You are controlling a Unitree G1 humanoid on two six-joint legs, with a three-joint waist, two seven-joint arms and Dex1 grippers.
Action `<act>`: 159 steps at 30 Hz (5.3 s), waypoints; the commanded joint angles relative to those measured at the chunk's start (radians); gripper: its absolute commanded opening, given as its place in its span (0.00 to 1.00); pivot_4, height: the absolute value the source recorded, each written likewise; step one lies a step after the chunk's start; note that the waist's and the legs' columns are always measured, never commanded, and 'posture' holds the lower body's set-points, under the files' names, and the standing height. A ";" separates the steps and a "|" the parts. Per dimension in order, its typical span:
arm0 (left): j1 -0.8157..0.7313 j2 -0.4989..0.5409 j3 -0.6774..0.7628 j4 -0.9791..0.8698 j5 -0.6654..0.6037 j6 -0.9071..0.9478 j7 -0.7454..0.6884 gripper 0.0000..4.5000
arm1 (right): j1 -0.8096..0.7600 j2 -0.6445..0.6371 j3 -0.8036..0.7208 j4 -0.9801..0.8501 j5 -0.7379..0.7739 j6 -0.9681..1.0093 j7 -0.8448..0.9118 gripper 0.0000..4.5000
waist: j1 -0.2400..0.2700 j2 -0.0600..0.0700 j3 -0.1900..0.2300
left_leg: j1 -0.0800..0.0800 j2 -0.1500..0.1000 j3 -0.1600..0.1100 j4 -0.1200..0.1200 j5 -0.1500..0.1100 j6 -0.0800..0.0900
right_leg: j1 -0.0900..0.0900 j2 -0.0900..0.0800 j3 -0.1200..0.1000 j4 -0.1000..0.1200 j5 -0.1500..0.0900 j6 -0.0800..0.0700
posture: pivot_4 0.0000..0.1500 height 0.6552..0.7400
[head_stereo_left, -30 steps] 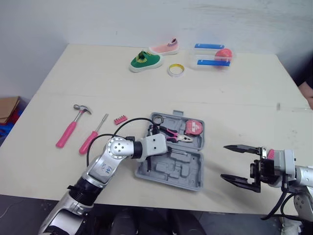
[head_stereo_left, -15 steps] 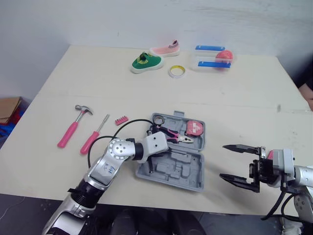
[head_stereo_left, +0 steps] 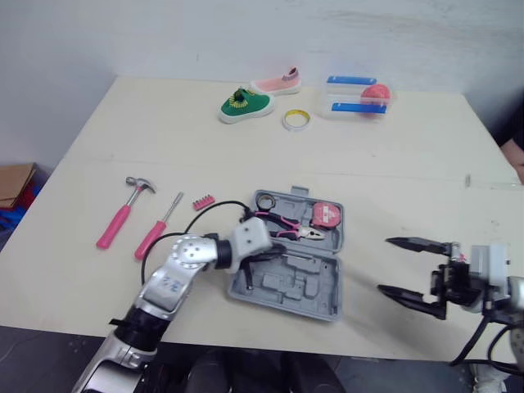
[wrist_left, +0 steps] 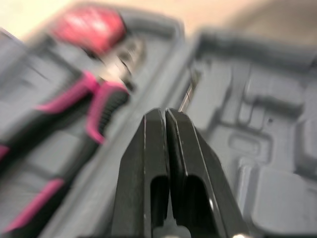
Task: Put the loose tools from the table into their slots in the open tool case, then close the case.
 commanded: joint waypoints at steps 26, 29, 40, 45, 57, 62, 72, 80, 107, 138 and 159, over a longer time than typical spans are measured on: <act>0.487 0.462 1.021 0.709 -0.221 -0.300 0.065 0.99 | 0.178 -0.113 -0.463 0.851 -0.095 -0.483 -0.110 1.00 | -0.034 0.000 0.000 | 0.004 -0.001 0.006 -0.016 -0.010 -0.007 | 0.000 -0.004 0.001 -0.016 -0.004 -0.005 | 1.00 1.00; 0.492 0.450 1.008 0.693 -0.228 -0.319 0.060 0.99 | 0.163 -0.088 -0.424 0.815 -0.094 -0.490 -0.114 1.00 | -0.034 -0.001 0.000 | 0.004 0.000 0.006 -0.016 -0.010 -0.008 | 0.000 -0.004 0.000 -0.015 -0.004 -0.005 | 1.00 1.00; 0.485 0.405 0.945 0.498 -0.240 -0.283 0.097 0.99 | 0.075 0.007 -0.267 0.560 -0.046 -0.368 -0.115 1.00 | -0.033 -0.003 -0.001 | 0.004 0.001 0.006 -0.016 -0.009 -0.008 | 0.000 -0.001 0.000 -0.014 -0.004 -0.005 | 1.00 1.00; 0.526 0.345 0.921 0.275 -0.301 -0.137 0.132 0.99 | 0.009 0.091 -0.156 0.301 -0.008 -0.274 -0.181 1.00 | -0.034 -0.001 0.000 | 0.003 0.001 0.008 -0.015 -0.006 -0.004 | -0.002 0.000 0.001 -0.011 -0.003 -0.004 | 1.00 1.00; 0.366 0.449 0.716 0.114 -0.325 0.476 0.323 0.99 | -0.095 0.222 0.200 -0.114 0.036 -0.122 -0.145 1.00 | -0.020 -0.002 0.000 | 0.002 0.000 0.003 -0.013 -0.002 -0.005 | -0.002 0.000 -0.002 -0.008 -0.003 -0.003 | 1.00 1.00; 0.216 0.532 0.574 0.289 -0.239 0.500 0.265 0.99 | -0.135 0.234 0.263 -0.152 0.040 -0.095 -0.125 1.00 | -0.020 -0.003 0.000 | 0.002 0.000 0.005 -0.014 -0.001 -0.005 | -0.004 0.001 -0.004 -0.007 -0.003 -0.002 | 1.00 1.00; -0.005 0.511 0.403 0.602 -0.106 0.313 0.129 0.99 | -0.126 0.230 0.265 -0.148 0.026 -0.095 -0.106 1.00 | -0.010 -0.003 0.001 | -0.004 0.002 0.016 -0.008 0.000 -0.005 | -0.019 0.002 0.000 0.005 -0.004 -0.002 | 1.00 1.00; -0.084 0.464 0.336 0.734 -0.041 0.284 0.095 0.62 | -0.112 0.216 0.255 -0.149 0.027 -0.095 -0.093 1.00 | -0.003 -0.004 0.000 | -0.001 0.001 0.016 0.002 0.000 -0.002 | -0.017 0.000 0.001 0.017 -0.004 0.000 | 1.00 1.00; -0.245 0.376 0.017 0.000 -0.203 0.188 -0.404 0.13 | -0.082 0.165 0.186 -0.034 0.023 -0.132 -0.003 1.00 | -0.002 -0.009 0.005 | -0.004 0.000 0.015 0.004 -0.001 -0.002 | -0.017 0.003 0.002 0.014 -0.003 0.000 | 1.00 1.00; -0.437 0.176 -0.401 -0.015 0.181 0.455 -0.344 0.36 | 0.124 0.168 0.133 -0.140 -0.002 -0.156 -0.086 1.00 | -0.005 -0.008 0.005 | -0.002 0.000 0.013 0.006 0.002 0.000 | -0.015 0.002 0.012 0.016 -0.003 0.002 | 1.00 1.00; -0.212 0.035 -0.191 0.125 0.029 0.037 -0.293 0.01 | 0.085 0.179 0.161 -0.085 -0.031 -0.168 -0.078 1.00 | -0.003 -0.008 0.005 | -0.002 0.000 0.012 0.006 0.002 0.000 | -0.014 0.001 0.011 0.016 -0.003 0.002 | 1.00 1.00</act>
